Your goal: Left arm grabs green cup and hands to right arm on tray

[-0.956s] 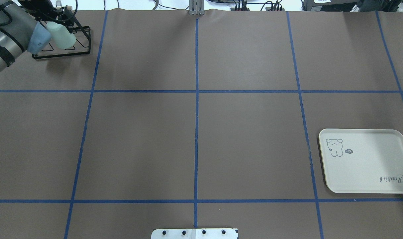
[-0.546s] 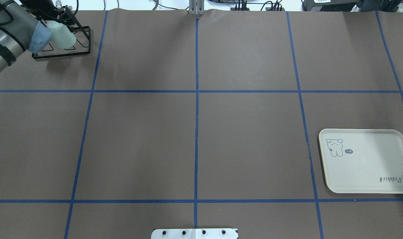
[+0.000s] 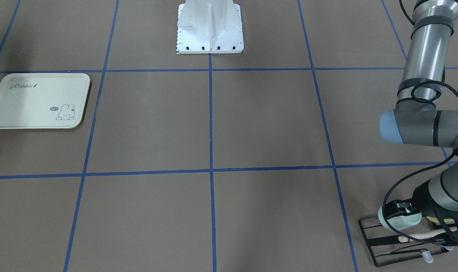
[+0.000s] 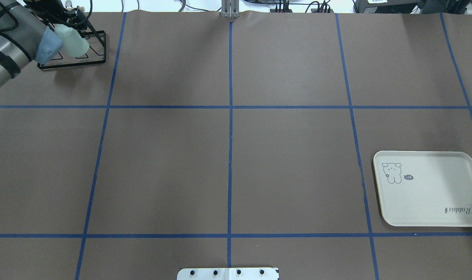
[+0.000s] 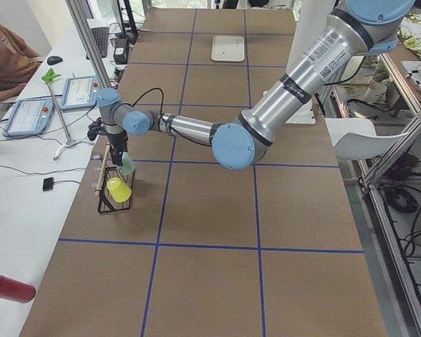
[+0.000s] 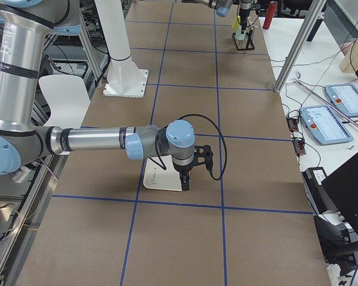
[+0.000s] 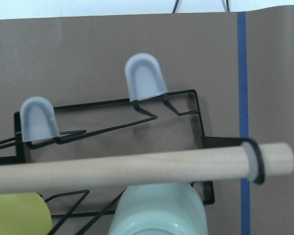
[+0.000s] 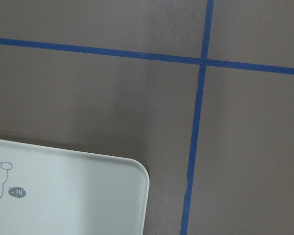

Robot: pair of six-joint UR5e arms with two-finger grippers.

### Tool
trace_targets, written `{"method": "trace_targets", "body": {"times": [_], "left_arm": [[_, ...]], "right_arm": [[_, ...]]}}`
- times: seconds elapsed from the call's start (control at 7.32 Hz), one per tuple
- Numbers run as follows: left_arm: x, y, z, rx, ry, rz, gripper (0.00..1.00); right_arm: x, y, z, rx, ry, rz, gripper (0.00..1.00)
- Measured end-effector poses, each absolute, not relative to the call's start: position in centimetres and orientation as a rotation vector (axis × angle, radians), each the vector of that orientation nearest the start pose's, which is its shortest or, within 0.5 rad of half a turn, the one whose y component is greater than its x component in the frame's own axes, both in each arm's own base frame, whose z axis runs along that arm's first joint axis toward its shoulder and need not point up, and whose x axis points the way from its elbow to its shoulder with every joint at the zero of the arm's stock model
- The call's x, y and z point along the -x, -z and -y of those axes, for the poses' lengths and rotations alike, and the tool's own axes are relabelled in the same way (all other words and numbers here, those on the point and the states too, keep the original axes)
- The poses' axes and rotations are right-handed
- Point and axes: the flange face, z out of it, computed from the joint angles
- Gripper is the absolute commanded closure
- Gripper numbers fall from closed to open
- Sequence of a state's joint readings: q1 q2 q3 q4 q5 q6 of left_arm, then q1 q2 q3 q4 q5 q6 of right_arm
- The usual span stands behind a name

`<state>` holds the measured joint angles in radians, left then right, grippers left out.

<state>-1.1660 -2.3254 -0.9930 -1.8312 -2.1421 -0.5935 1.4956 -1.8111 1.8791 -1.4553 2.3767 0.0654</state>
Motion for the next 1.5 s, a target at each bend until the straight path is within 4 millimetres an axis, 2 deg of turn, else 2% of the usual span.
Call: {"method": "trace_targets", "body": {"times": [0.14, 0.41, 0.55, 0.82, 1.09, 1.23, 1.5], "left_arm": [[-24.3, -43.6, 77.0, -0.106, 0.058, -0.695, 1.00], [-24.1, -42.6, 76.9, -0.115, 0.060, -0.704, 1.00], [-23.0, -41.4, 76.9, -0.122, 0.065, -0.718, 1.00], [-18.5, -37.5, 76.1, -0.123, 0.080, -0.758, 1.00], [-14.5, -34.0, 73.8, -0.118, 0.083, -0.753, 1.00], [-13.6, -32.0, 72.5, -0.105, 0.089, -0.747, 1.00], [-13.3, -27.4, 69.3, -0.030, 0.126, -0.830, 1.00]], "right_arm": [[-3.1, -59.8, 40.4, -0.119, 0.084, 0.814, 0.00], [-3.1, -59.8, 40.4, -0.121, 0.085, 0.815, 0.00], [-3.1, -59.8, 40.4, -0.121, 0.086, 0.815, 0.00], [-3.1, -59.5, 40.7, -0.128, 0.088, 0.815, 0.00], [-3.0, -59.3, 40.9, -0.132, 0.089, 0.816, 0.00], [-3.1, -59.3, 40.9, -0.135, 0.090, 0.816, 0.00], [-3.0, -59.7, 41.2, -0.161, 0.104, 0.820, 0.00]]}}
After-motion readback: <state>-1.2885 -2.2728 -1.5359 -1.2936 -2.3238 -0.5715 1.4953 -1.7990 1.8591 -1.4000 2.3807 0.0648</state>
